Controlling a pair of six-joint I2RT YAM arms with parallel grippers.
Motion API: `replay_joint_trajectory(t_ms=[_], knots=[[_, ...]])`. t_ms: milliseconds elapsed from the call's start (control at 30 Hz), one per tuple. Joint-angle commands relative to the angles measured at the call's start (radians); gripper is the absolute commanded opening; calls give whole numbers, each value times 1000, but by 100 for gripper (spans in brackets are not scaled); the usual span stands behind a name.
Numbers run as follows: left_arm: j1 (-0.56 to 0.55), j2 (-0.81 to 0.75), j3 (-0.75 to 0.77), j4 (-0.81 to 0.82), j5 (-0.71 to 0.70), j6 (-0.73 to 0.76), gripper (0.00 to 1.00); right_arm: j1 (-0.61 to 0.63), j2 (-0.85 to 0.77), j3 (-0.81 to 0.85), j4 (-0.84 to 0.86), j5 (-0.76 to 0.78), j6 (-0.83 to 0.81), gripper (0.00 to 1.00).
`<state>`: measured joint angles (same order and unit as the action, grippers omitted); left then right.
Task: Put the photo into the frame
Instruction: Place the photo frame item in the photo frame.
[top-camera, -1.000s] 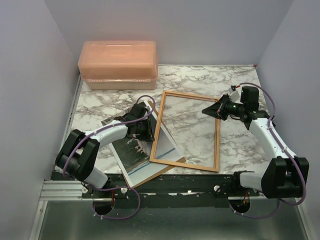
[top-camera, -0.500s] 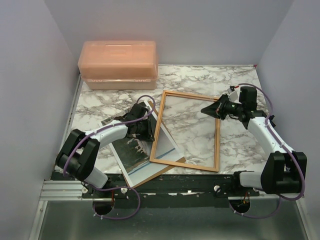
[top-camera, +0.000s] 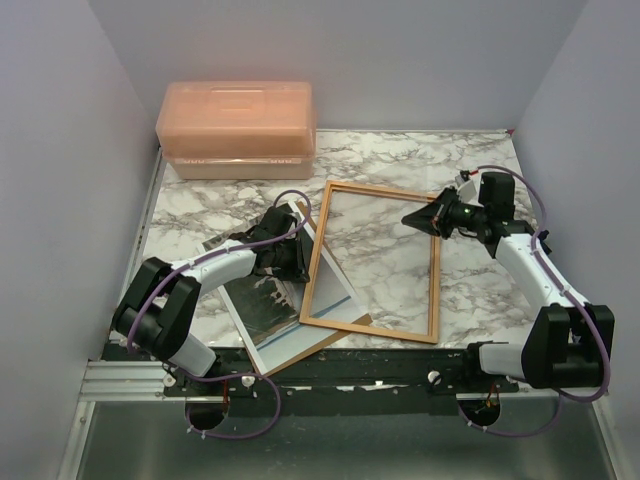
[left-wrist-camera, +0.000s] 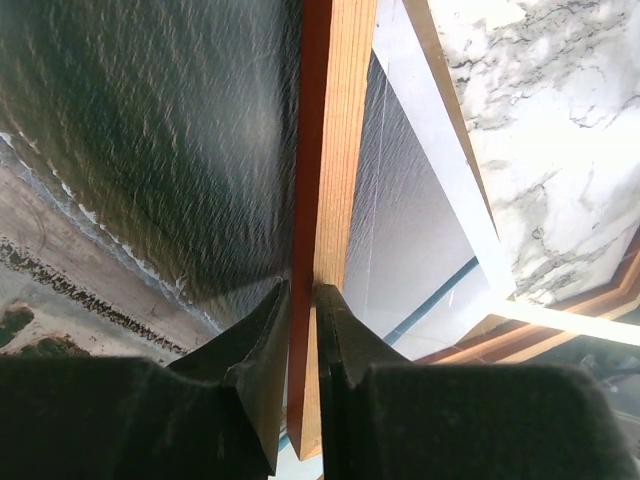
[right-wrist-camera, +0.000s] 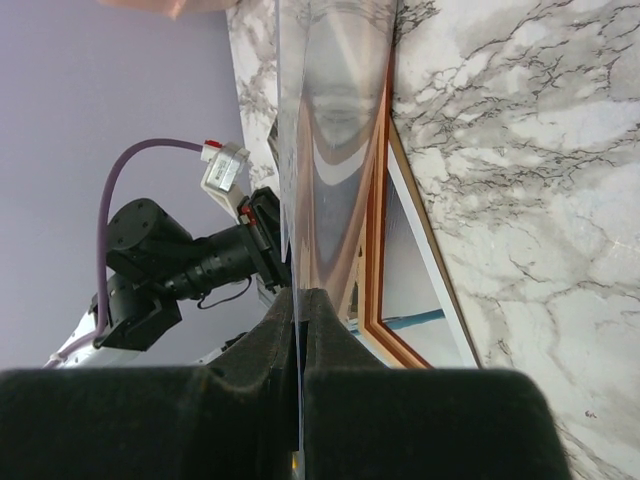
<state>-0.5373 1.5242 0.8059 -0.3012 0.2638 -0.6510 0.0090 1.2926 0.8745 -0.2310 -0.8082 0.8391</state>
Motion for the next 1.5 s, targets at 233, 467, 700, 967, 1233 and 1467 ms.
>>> replay_joint_trajectory(t_ms=[233, 467, 700, 967, 1233, 1467], knots=[[2, 41, -5, -19, -27, 22, 17, -2, -58, 69, -39, -58, -2, 1], [2, 38, -5, -23, -32, 27, 17, -3, -64, 81, -51, -70, -6, 1], [2, 44, -6, -21, -31, 27, 17, -3, -57, 78, -59, -62, -24, 1], [2, 44, -4, -25, -33, 30, 17, -2, -13, 71, -53, -31, -57, 0], [2, 46, 0, -31, -31, 32, 17, -2, 13, 58, -40, -29, -61, 1], [2, 51, 1, -29, -30, 33, 17, -2, 12, 47, -38, -20, -72, 1]])
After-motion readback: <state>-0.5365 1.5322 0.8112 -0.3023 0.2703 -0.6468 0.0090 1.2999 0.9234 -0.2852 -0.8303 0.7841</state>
